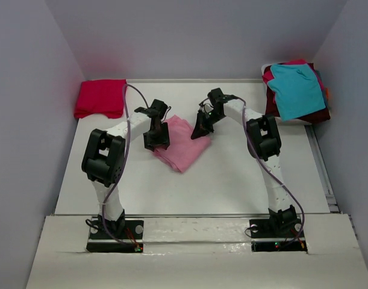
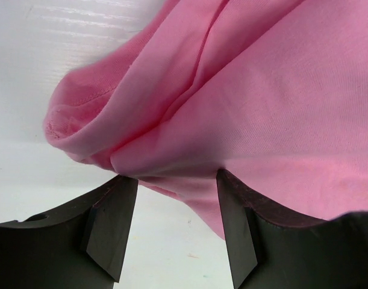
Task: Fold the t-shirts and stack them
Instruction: Fold the tshirt
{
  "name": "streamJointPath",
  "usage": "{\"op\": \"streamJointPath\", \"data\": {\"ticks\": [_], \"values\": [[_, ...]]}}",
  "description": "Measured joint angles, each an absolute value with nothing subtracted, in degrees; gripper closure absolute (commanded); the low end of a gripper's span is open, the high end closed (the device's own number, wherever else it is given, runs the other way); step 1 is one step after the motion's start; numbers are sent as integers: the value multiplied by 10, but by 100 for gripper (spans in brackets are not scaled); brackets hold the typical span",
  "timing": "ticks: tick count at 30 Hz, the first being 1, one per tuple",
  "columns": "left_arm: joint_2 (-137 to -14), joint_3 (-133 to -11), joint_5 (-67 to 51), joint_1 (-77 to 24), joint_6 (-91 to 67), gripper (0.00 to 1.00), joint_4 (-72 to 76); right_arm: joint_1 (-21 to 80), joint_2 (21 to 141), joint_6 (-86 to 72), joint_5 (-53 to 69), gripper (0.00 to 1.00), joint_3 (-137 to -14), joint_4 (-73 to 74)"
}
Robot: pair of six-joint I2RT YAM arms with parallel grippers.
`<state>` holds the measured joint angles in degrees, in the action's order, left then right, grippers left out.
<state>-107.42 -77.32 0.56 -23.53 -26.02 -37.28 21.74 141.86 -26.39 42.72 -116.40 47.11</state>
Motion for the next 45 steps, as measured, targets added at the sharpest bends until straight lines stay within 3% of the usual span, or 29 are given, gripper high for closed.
{"op": "streamJointPath", "data": {"ticks": [4,13,15,35,45], "values": [[-1074,-764,0,-235,-260,34,-368,217,1416,-264,424,86,-1162,471],[-1074,-756,-20,-234,-260,34,-358,217,1396,-258,401,55,-1184,477],[-1074,-755,-21,-234,-260,34,-357,217,1396,-258,401,53,-1203,475],[-1079,-755,-26,-234,-259,37,-359,214,1505,-322,530,53,-1303,404],[-1079,-735,-26,-234,-258,37,-357,213,1520,-350,518,53,-1323,382]]}}
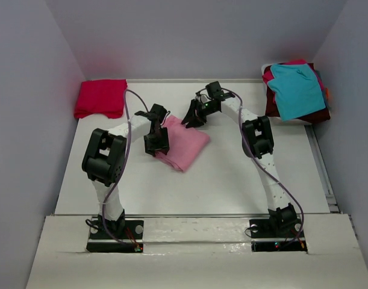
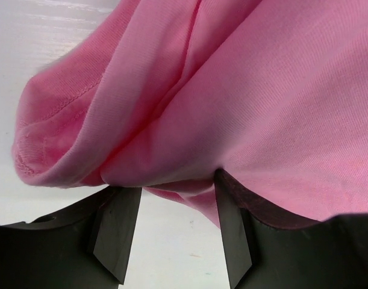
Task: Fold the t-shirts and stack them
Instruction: Fold the tshirt
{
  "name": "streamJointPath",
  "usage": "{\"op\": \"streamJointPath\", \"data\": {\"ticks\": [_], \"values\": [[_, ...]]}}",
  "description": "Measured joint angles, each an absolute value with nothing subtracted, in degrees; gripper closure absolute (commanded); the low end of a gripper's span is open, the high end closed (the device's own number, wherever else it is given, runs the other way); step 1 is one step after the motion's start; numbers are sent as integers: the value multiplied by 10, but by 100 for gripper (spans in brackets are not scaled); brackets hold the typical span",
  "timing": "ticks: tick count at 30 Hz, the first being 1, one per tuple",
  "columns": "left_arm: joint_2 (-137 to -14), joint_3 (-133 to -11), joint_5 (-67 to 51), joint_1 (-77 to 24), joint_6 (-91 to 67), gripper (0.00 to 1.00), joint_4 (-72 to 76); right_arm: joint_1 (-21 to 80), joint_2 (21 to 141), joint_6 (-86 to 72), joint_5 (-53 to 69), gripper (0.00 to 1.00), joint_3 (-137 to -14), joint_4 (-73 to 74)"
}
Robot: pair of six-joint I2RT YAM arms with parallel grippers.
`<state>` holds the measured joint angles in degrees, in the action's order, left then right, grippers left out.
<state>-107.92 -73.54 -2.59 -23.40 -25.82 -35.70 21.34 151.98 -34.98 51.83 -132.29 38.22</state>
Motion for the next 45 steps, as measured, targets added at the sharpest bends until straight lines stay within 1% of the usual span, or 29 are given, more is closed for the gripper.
{"op": "streamJointPath", "data": {"ticks": [15,23,32,39,45], "values": [[-1068,-720,-28,-234,-258,39,-349,208,1498,-351,456,51,-1323,387],[-1059,-720,-28,-234,-259,40,-352,206,1458,-327,432,51,-1320,431],[-1031,-752,-18,-234,-259,39,-386,206,1346,-272,417,52,-1224,465],[-990,-814,-23,-244,-261,39,-409,206,1332,-239,408,53,-1136,484],[-997,-822,-56,-252,-264,39,-404,206,1332,-229,407,53,-1097,498]]}}
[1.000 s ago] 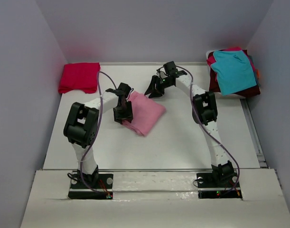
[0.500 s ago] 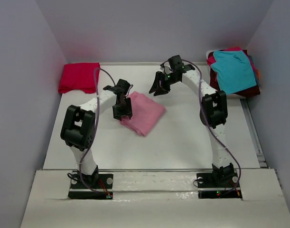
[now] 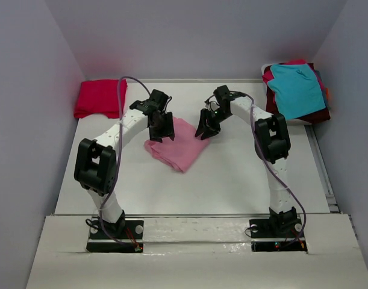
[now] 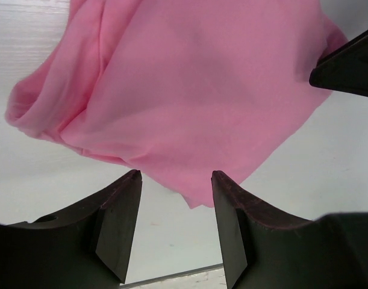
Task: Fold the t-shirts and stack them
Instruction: Fold the tshirt
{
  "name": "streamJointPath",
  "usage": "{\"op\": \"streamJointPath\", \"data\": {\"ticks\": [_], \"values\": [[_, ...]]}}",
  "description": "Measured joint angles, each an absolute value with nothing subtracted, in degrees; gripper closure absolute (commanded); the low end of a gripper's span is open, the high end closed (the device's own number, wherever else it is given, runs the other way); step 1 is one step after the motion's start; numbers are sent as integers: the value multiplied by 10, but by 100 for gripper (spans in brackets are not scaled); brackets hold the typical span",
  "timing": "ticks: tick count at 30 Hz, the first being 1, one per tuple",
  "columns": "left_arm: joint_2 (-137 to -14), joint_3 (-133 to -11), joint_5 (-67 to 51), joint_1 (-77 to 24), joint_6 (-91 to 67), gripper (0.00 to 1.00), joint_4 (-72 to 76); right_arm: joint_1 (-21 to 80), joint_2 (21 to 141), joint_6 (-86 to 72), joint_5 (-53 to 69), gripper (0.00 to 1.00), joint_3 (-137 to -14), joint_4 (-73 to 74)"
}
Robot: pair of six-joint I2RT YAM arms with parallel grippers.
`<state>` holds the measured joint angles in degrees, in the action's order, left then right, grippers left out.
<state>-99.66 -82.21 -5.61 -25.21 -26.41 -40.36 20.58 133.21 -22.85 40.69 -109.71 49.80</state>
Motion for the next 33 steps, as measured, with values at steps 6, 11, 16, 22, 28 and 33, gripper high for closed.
{"op": "streamJointPath", "data": {"ticks": [6,11,16,22,28,33], "values": [[-1055,-833,-91,-256,-260,40,-388,206,1332,-224,407,54,-1097,498],[-1103,-849,-110,-256,-244,40,-380,206,1332,-222,407,54,-1097,499],[-1124,-850,-114,-257,-233,40,-377,206,1332,-222,405,54,-1097,501],[-1133,-848,-116,-257,-224,41,-371,206,1332,-223,401,54,-1100,506],[-1134,-848,-116,-257,-218,41,-368,206,1312,-235,404,54,-1096,510],[-1134,-848,-116,-257,-215,41,-367,206,1253,-240,408,54,-1039,501]]}}
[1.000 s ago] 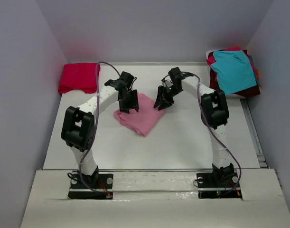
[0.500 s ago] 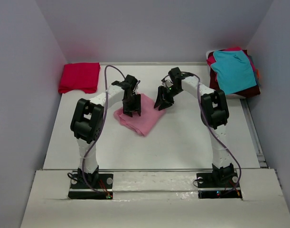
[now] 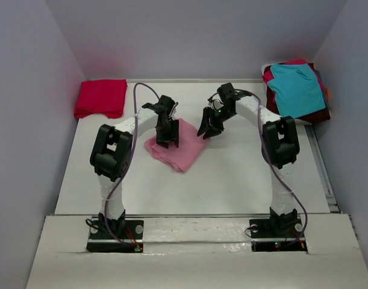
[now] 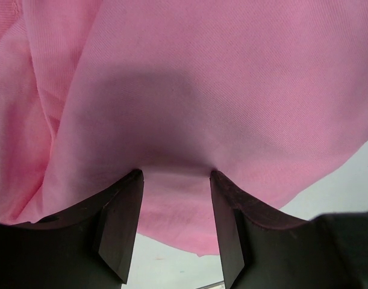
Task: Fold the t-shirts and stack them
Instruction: Fold the tshirt
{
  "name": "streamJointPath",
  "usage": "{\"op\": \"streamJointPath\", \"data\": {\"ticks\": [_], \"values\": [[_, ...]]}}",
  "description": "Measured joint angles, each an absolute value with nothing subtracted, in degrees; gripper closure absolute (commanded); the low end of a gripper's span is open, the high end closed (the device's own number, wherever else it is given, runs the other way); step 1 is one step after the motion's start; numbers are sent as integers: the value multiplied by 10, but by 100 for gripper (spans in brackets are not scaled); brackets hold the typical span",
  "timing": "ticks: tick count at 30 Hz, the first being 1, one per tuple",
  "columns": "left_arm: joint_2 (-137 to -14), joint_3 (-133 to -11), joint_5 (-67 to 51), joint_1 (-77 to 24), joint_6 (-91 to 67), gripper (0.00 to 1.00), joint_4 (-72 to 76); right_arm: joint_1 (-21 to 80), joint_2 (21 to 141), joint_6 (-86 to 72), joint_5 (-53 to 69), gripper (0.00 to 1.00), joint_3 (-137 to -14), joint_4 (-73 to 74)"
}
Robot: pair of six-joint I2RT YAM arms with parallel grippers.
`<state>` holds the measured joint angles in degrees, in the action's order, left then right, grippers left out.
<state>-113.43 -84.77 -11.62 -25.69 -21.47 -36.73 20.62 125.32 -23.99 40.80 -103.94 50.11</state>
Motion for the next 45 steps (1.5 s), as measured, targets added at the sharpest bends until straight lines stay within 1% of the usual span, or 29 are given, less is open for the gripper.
{"op": "streamJointPath", "data": {"ticks": [11,28,35,45], "values": [[-1134,-841,-116,-257,-215,41,-364,215,1248,-251,421,54,-1013,492],[-1145,-841,-117,-257,-215,41,-362,281,1248,-288,478,54,-984,457],[-1148,-848,-116,-257,-215,41,-369,286,1248,-292,491,54,-930,448],[-1148,-902,-77,-258,-212,41,-400,286,1244,-294,491,54,-873,434]]}}
